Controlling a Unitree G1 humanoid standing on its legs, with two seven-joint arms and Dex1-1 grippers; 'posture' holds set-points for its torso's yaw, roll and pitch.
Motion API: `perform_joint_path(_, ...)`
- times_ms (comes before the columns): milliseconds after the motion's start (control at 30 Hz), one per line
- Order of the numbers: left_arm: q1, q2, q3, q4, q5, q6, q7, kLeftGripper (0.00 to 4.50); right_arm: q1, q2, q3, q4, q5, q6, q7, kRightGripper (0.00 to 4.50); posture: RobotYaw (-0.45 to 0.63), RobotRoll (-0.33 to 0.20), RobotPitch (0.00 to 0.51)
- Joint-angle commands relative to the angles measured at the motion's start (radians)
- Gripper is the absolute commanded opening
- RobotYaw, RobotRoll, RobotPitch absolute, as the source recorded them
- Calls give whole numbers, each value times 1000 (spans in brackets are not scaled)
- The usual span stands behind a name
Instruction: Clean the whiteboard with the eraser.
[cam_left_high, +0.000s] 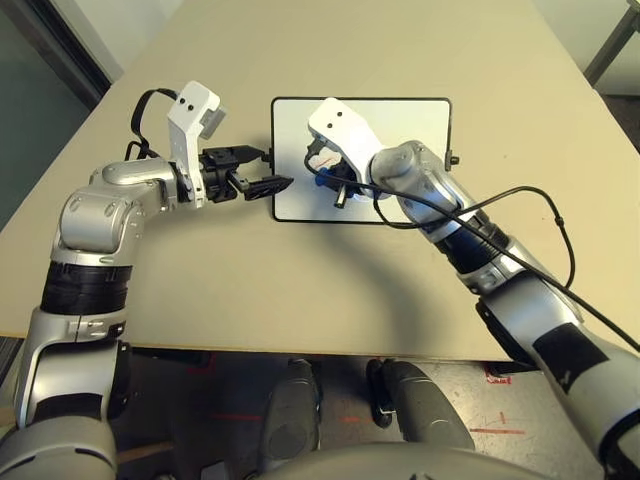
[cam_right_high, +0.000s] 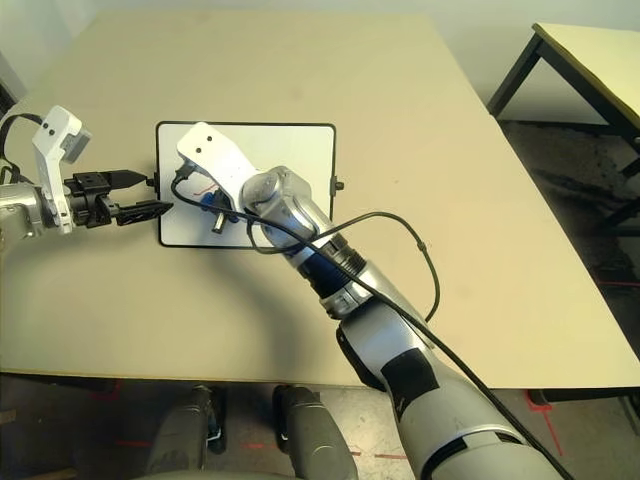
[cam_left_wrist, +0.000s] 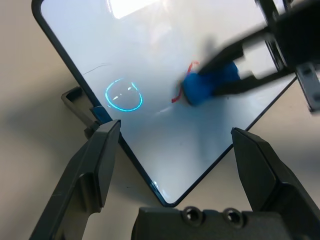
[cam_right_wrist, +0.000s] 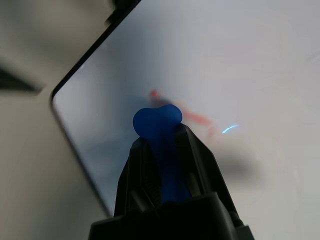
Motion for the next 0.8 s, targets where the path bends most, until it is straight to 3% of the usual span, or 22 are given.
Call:
perform_joint_path(33,13,-2,6,-15,-8,12,4,4500,-52,10,-53,76,6,-37,-43,617,49,0,150)
perform_joint_path(200,14,-3,6,-20,-9,16,5,4500,-52,24,-56,101,4,-46,-49,617,51,0,149)
perform_joint_path(533,14,21,12,-8,-3,24,-6,4500,125,33,64,-60,-22,43,24,617,52,0,159)
perform_joint_path(800,10,27,14,0,-2,21,-6,4500,70,54,33,24,-23,5,-13,617,51,0,160)
